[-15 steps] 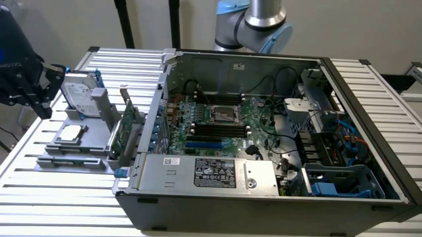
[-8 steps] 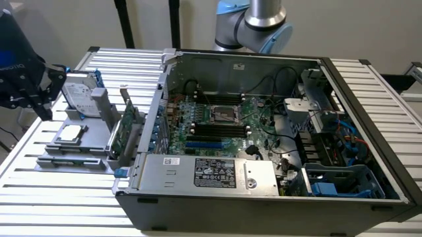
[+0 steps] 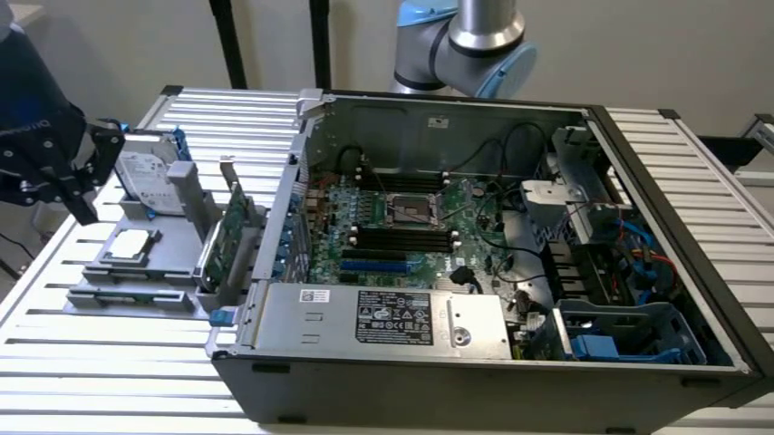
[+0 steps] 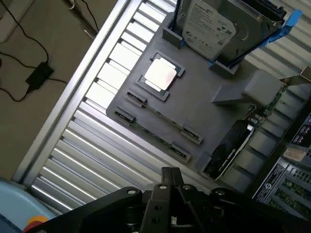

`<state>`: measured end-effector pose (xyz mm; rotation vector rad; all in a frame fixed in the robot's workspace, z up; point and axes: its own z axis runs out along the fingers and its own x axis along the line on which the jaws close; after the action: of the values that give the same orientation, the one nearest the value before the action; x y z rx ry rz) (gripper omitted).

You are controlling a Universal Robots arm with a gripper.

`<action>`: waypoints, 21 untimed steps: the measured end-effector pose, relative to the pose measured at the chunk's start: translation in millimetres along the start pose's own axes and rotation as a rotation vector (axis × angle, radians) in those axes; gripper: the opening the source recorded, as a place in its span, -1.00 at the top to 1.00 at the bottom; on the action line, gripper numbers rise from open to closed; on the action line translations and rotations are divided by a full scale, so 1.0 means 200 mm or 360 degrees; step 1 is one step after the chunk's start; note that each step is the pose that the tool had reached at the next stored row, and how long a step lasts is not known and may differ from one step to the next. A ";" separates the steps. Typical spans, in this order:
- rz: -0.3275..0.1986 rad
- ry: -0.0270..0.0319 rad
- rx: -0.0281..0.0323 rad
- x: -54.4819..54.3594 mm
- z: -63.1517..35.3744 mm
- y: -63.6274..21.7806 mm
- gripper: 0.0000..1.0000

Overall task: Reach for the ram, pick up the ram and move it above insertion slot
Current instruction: 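Pick up the ram and move it above insertion slot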

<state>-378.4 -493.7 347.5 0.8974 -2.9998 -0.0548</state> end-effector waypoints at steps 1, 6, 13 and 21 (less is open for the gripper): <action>-0.0029 0.00010 0.00000 0.00 0.002 0.000 0.79; -0.0172 0.00060 0.00000 0.00 0.014 -0.001 0.79; -0.0375 0.00097 0.00028 0.00 0.039 -0.002 0.79; -0.0606 0.00150 0.00042 0.00 0.059 -0.002 0.79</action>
<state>-378.3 -493.7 335.6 1.4483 -2.7745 -0.0486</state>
